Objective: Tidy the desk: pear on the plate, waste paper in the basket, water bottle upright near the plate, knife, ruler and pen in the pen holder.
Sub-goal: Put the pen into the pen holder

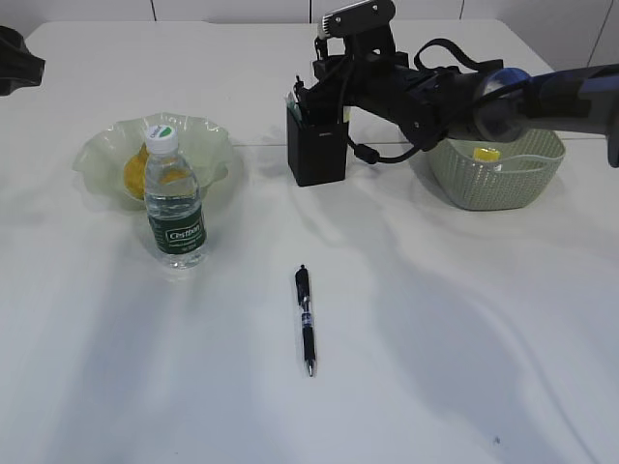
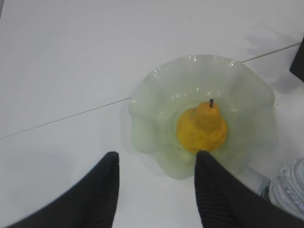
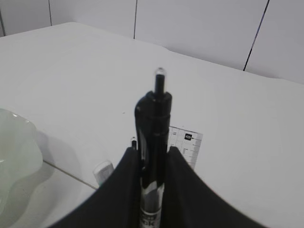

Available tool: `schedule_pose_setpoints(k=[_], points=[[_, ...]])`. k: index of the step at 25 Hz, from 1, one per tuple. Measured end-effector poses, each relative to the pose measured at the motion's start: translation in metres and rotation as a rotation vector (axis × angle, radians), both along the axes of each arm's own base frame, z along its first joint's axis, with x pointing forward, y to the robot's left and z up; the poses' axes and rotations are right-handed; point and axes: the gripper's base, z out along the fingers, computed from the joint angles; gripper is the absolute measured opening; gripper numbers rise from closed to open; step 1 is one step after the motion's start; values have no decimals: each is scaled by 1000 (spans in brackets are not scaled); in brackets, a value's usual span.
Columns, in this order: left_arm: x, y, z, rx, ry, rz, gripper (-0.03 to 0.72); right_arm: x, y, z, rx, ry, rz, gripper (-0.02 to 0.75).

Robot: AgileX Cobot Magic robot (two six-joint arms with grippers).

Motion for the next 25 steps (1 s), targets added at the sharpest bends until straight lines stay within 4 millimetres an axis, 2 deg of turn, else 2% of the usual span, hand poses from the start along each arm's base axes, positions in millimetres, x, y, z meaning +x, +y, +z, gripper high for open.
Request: schedule_pose_setpoints(k=[12,20,25], points=[[0,0,0,0,-2,0,363,3,0,8,28,23,-19,149],[0,0,0,1,-2,-1,363,3,-1,6,35,49,-26,230],[0,0,0,1,-2,-1,363,6,-1,16,38,52,-40,237]])
